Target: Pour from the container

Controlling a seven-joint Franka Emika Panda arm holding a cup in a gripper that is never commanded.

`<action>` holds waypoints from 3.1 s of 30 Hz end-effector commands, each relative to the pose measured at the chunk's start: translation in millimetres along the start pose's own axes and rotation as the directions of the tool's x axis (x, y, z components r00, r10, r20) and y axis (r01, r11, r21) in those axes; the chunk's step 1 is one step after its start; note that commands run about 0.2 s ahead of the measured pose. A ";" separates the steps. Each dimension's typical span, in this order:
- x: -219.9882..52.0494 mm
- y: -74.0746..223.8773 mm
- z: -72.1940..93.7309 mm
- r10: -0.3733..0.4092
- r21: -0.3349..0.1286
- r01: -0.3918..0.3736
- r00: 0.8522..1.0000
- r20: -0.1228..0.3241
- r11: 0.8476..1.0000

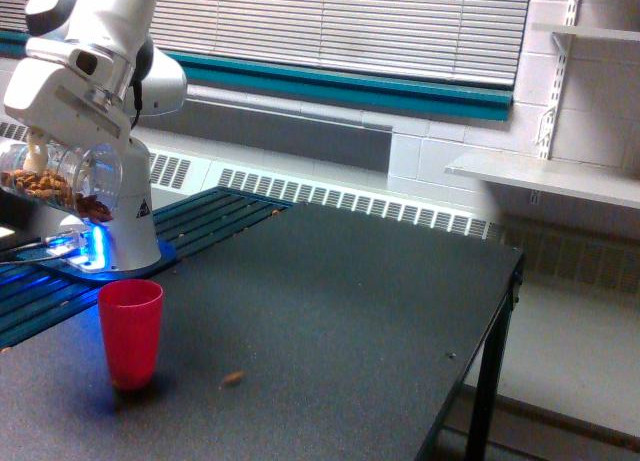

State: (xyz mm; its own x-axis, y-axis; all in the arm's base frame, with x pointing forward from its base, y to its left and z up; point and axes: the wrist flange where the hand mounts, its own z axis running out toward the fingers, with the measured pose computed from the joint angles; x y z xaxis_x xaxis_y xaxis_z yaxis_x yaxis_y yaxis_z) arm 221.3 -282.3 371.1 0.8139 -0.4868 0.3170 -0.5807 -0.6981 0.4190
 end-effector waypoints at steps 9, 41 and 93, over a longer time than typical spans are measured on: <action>5.0 0.5 -6.2 -0.032 -0.018 0.032 0.999 -0.014 0.999; 4.4 4.4 -6.7 -0.098 -0.046 0.097 0.995 -0.008 0.994; 6.2 9.9 -13.1 -0.201 -0.076 0.200 0.980 -0.003 0.977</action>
State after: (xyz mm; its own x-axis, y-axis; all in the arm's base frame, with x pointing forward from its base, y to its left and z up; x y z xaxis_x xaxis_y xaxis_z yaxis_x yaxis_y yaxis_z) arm 221.7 -285.5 387.3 0.8978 -0.3630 0.2493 -0.4403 -0.7331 0.5183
